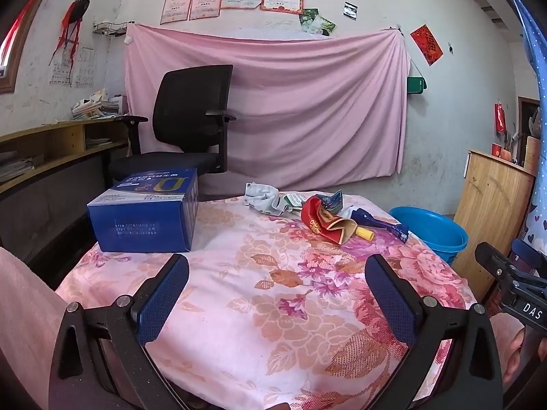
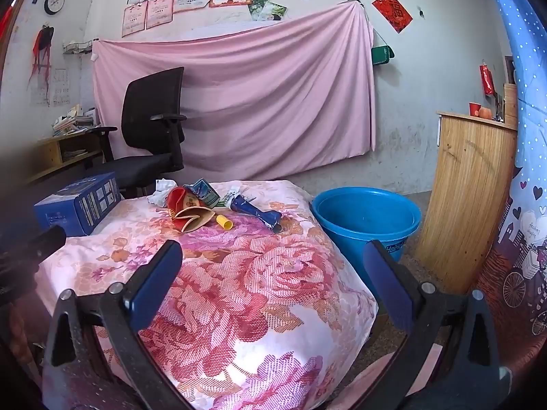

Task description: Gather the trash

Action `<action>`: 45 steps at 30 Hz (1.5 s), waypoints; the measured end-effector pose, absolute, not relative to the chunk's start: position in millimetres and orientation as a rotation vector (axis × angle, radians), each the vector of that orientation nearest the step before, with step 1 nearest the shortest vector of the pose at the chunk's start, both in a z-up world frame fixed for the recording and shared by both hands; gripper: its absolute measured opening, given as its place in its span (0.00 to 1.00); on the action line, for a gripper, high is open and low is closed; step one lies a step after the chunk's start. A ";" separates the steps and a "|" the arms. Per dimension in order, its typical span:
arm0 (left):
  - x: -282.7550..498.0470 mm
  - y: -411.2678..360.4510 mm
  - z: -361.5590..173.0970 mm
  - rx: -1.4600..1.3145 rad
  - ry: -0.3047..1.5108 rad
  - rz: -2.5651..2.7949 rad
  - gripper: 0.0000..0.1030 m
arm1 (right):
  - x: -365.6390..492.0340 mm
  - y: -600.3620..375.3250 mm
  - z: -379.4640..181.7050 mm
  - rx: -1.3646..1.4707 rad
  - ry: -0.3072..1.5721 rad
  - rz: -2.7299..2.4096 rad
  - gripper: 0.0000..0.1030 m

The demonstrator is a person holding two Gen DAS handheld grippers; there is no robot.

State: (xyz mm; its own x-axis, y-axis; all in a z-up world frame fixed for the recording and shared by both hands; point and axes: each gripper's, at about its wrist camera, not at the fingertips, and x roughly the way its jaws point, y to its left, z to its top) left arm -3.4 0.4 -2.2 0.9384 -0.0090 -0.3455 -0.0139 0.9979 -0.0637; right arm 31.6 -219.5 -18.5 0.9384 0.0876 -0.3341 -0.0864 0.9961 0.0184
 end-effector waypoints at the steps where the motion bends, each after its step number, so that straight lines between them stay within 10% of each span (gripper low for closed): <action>1: -0.3 3.0 -0.8 -0.067 0.355 0.004 0.98 | 31.6 -219.5 -18.4 0.004 0.341 0.089 1.00; 45: -1.2 5.0 -3.1 -0.063 0.355 0.006 0.98 | 28.9 -217.9 -15.9 0.002 0.335 0.089 1.00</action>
